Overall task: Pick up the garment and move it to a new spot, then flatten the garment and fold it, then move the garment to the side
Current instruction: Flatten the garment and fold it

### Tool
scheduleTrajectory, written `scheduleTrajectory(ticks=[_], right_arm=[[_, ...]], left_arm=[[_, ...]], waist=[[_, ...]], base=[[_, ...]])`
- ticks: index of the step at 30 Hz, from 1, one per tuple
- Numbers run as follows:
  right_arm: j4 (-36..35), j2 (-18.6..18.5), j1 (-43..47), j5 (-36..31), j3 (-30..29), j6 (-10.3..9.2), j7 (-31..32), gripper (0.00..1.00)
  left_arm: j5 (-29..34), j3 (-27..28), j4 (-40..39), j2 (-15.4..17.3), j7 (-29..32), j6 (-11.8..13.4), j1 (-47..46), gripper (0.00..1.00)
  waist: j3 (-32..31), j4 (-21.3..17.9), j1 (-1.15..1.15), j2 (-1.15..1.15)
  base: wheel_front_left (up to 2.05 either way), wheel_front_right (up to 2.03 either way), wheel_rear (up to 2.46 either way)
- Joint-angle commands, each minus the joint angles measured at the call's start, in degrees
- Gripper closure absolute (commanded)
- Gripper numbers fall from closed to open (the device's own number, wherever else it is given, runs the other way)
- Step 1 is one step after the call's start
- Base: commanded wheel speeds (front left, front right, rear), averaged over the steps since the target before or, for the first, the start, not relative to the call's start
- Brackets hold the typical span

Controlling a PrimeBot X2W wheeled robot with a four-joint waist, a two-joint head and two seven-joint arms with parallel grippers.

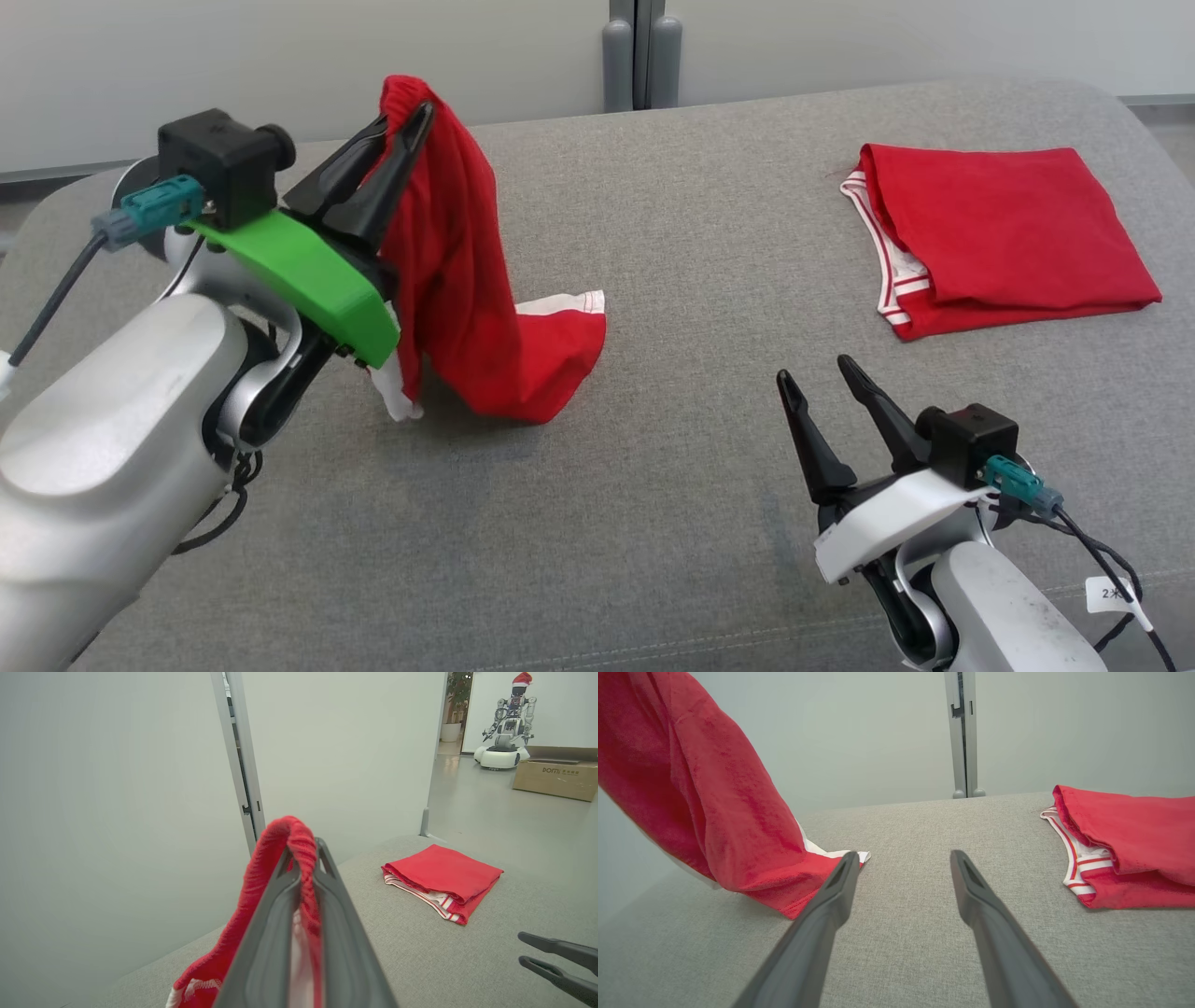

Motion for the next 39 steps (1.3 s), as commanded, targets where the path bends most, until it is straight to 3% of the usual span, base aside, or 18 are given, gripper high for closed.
scheduleTrajectory(ticks=[1, 9, 24, 31, 34, 39], right_arm=[[0.08, 0.33, 0.43, -0.12, -0.02, -0.01, -0.18, 0.00], [-0.06, 1.02, 0.31, 0.21, -0.07, -0.01, -0.18, 0.00], [-0.35, -0.08, -0.56, -0.54, -1.00, -0.01, -0.17, 0.00], [-0.31, -0.66, -1.17, -0.62, -0.40, -0.01, -0.17, 0.00], [-0.32, -0.94, -1.81, -0.44, 0.09, -0.01, -0.17, 0.00], [-0.36, -1.39, -2.26, -0.14, 0.86, -0.01, -0.18, 0.00]], left_arm=[[0.84, -0.31, -0.93, -0.56, 1.21, 0.14, -2.14, 1.00], [0.13, -0.03, -1.75, -3.26, 2.57, 0.64, -5.00, 1.00], [-5.15, 2.74, 10.19, 1.46, -4.06, -0.14, 7.41, 1.00], [-6.98, 5.75, 18.92, 0.39, -6.41, -2.00, 12.49, 1.00], [-5.59, 8.57, 22.97, -0.70, -6.78, -3.09, 13.97, 1.00], [1.87, 15.04, 26.64, -2.99, -6.70, -3.94, 16.18, 1.00]], waist=[[-0.11, -0.35, 0.00, 0.00], [0.36, -2.20, 0.00, 0.00], [2.35, -1.18, 0.00, 0.00], [3.41, -0.62, 0.00, 0.00], [3.84, -0.84, 0.00, 0.00], [4.44, -1.53, 0.00, 0.00]], base=[[0.00, 0.00, 0.00], [0.00, 0.00, 0.00], [0.00, 0.00, 0.00], [0.00, 0.00, 0.00], [0.00, 0.00, 0.00], [0.00, 0.00, 0.00]])
